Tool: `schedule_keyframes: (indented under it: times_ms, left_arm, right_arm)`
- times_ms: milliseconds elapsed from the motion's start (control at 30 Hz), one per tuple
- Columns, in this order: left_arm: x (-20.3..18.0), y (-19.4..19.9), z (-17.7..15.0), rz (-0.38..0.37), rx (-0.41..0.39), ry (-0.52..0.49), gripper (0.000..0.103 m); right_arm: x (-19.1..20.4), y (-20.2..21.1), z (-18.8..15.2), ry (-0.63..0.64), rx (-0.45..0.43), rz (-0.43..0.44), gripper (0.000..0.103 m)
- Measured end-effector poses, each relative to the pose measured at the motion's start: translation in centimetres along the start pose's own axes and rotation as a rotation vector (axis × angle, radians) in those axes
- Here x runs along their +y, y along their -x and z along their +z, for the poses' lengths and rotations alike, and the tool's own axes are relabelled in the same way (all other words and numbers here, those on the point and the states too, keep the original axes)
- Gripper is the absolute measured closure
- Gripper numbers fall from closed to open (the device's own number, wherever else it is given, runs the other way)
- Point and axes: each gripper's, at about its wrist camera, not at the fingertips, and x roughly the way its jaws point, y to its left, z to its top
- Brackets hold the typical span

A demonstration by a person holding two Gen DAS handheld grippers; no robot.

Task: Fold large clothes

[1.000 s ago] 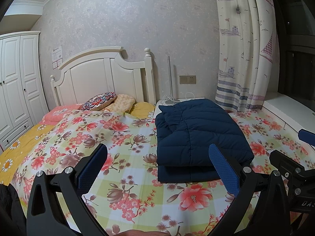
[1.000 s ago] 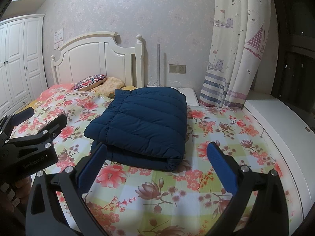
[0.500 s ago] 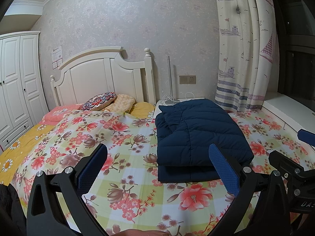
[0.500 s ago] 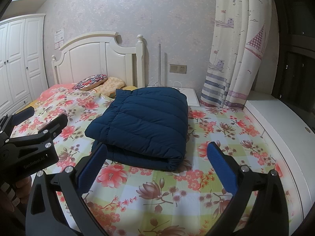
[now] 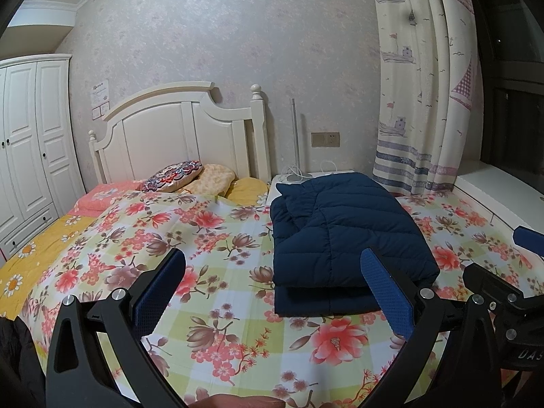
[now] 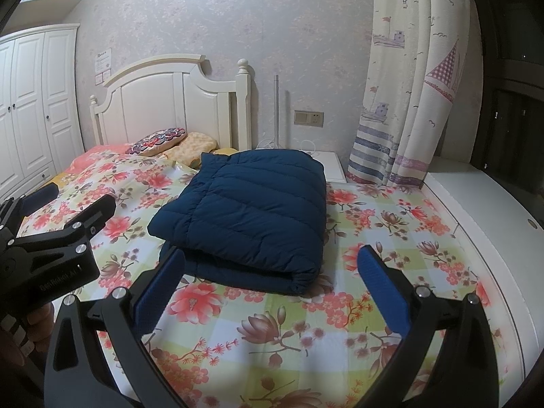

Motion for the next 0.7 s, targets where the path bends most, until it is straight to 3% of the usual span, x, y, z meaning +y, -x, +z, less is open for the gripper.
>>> schedule_keyframes:
  times_ms: [433,533,633,700]
  left_arm:
    - [-0.5,-1.5,-1.0,-0.028,0.015,-0.015,0.004]
    - [-0.3,-3.6,-1.8,-0.042,0.069,-0.012,0.004]
    - [1.1,-7.4,-2.8,-0.091,0.2,-0.03,0.004]
    - [3.6,-9.7,-3.0,-0.059,0.244,-0.019,0.004]
  right_arm:
    - [0.3,-1.8,-1.3,0.008,0.049,0.016,0.003]
    - [0.1,-3.7,-2.1,-0.002,0.095,0.012,0.003]
    - [-1.1,-5.8,-2.6,0.01,0.148,0.006,0.003]
    - [-4.0,-6.5,-1.9,-0.007,0.154,-0.04,0.003]
